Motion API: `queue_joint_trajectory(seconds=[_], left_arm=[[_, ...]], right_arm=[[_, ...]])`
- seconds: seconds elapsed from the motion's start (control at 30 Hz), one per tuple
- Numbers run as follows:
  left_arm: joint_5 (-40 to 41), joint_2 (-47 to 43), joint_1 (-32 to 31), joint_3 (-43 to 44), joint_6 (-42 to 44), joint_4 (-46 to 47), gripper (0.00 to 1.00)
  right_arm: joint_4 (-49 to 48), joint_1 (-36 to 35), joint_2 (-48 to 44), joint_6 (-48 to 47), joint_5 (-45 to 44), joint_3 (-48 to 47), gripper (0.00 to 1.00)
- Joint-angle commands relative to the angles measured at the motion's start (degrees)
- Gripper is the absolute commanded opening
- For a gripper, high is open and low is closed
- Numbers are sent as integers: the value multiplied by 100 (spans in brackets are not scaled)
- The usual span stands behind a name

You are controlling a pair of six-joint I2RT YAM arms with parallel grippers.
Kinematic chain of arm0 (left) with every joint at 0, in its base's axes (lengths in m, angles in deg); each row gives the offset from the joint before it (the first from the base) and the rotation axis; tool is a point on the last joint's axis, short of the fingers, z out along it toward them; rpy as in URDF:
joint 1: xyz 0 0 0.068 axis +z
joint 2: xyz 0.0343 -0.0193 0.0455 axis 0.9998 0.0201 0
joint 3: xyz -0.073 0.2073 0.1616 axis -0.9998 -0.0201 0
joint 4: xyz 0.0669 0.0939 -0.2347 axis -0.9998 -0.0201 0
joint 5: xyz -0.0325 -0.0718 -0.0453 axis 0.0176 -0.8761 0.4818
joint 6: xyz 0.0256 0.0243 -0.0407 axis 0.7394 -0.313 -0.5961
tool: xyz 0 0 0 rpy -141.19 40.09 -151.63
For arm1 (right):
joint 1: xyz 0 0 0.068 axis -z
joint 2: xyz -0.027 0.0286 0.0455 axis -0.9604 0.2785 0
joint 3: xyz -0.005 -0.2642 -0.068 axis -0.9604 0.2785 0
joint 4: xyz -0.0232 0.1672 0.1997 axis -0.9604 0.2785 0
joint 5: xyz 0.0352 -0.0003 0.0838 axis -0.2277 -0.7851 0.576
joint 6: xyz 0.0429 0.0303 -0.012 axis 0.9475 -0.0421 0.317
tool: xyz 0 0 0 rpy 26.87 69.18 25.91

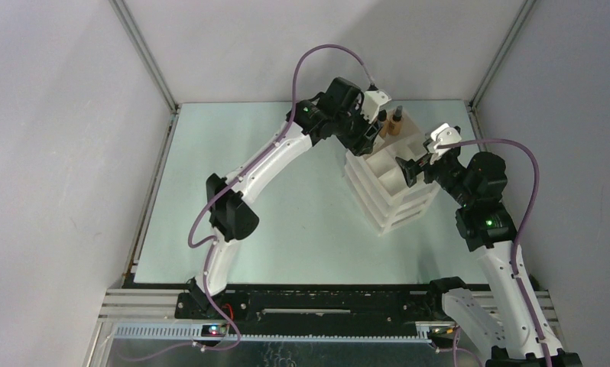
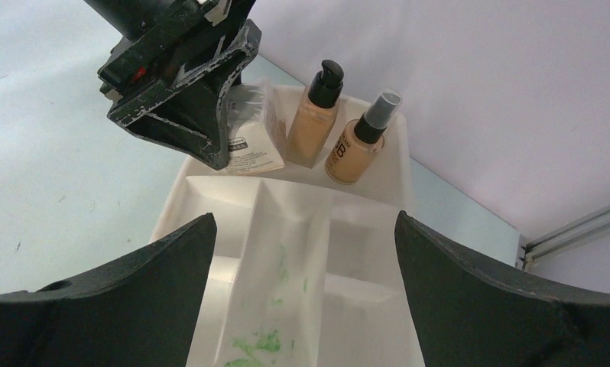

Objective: Organize the makeup
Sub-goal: Place the makeup in the storage box.

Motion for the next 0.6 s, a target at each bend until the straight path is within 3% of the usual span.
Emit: queue_joint_trajectory(seconds=[0.0,0.33,0.57], left_arm=[[303,-46,-81,377,274,161,57],[331,-122,-87,407,451,201,81],[305,-451,-91,252,520,173,87]], right_arm=[[-49,58,-26,167,19,18,95],[-23,136,18,226,-95,18,95],[-30,269,16,266,-286,10,95]])
